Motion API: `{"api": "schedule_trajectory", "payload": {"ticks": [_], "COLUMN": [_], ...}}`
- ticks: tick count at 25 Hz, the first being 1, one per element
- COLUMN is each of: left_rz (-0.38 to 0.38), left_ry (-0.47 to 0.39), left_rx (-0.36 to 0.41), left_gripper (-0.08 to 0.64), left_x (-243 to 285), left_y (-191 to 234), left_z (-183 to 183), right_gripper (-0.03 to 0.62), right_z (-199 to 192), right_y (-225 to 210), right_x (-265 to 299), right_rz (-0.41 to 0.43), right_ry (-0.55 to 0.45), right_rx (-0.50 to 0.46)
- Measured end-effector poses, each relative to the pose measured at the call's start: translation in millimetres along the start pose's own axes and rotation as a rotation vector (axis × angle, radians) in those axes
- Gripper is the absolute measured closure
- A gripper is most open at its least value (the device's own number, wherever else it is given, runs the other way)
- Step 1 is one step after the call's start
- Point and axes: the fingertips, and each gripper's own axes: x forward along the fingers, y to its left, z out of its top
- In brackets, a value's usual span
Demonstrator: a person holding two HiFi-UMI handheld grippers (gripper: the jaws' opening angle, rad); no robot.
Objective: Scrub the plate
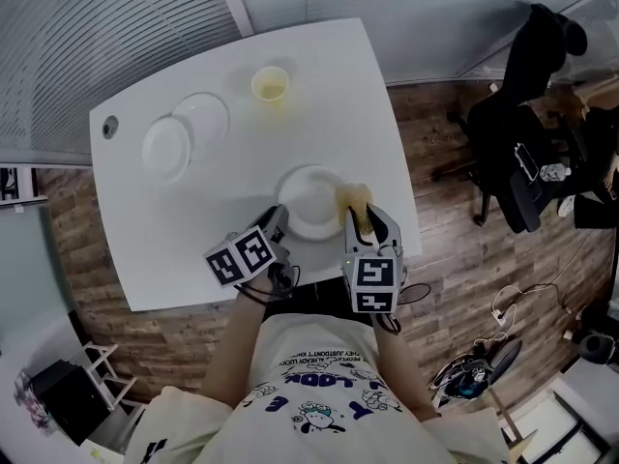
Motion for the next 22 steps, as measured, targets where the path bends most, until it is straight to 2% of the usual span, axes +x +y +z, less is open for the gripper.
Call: {"api": "schedule_trajectory", "payload": {"ticks": [6, 10, 16, 18, 22], "left_rz": [0.007, 0.005, 0.027, 0.028, -0.018], "left_ry": [-0.017, -0.031, -0.066, -0.084, -0.08], "left_rx": [-0.003, 0.032, 0.131, 0.127, 0.132], "left_gripper": [0.44, 0.44, 0.44, 0.44, 0.453], "left_x": [-6.6, -17.3, -29.8, -31.7, -31.7], "left_y": [3.4, 2.0, -0.1, -2.6, -15.1], "left_z": [6.3, 9.7, 15.2, 17.3, 15.0], "right_gripper": [0.489, 0.488, 0.483, 0.482, 0.474], "right_z": [-7.6, -15.2, -27.5, -29.4, -28.6], "right_y": [-25.4, -41.2, -51.2, -52.4, -52.5], "right_x": [-1.2, -2.2, 4.1, 6.5, 9.3], "right_rz": [-0.074, -0.127, -0.141, -0.138, -0.127], "right_ry": [0.015, 0.04, 0.076, 0.082, 0.077], "right_rx": [0.034, 0.061, 0.13, 0.131, 0.152]}}
